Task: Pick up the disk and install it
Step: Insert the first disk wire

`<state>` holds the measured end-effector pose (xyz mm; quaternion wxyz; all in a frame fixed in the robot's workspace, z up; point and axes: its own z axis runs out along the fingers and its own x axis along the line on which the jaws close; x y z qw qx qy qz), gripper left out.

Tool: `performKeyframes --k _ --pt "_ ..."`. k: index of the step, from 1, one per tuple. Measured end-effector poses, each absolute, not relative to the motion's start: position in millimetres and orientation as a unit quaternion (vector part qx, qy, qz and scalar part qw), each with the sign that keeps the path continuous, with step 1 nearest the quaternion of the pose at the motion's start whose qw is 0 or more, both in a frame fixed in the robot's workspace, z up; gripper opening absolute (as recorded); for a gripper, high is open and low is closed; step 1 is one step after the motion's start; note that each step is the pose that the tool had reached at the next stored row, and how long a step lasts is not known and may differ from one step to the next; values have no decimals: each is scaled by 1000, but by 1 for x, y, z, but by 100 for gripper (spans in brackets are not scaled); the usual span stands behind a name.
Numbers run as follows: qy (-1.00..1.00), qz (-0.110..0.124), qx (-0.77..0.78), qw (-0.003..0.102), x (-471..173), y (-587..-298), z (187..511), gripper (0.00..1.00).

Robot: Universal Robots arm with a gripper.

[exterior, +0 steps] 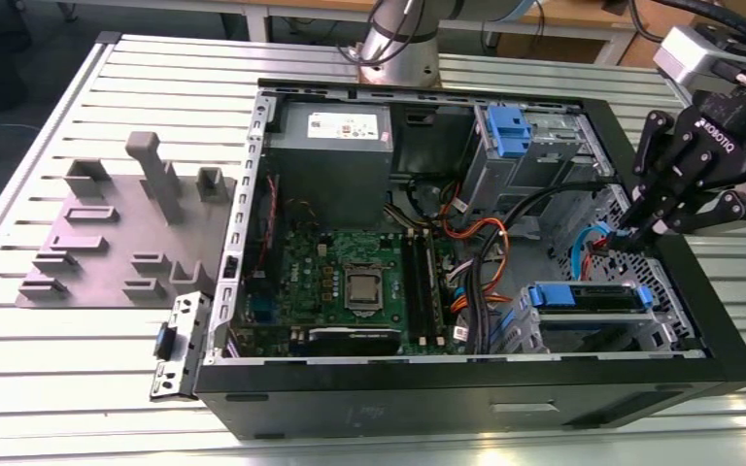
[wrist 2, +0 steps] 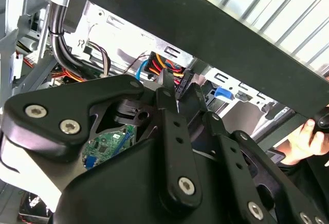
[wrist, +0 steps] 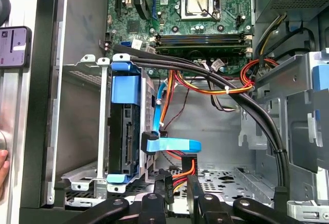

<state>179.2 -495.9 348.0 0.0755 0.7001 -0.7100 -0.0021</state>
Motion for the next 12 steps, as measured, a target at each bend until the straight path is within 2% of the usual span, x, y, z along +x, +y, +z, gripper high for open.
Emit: performKeyframes --k 7,8,12 --pt "-710 -3 700 75 179 -496 348 33" --pt "-710 -3 700 75 179 -496 348 38" --pt "-710 -3 700 75 179 -496 348 38"
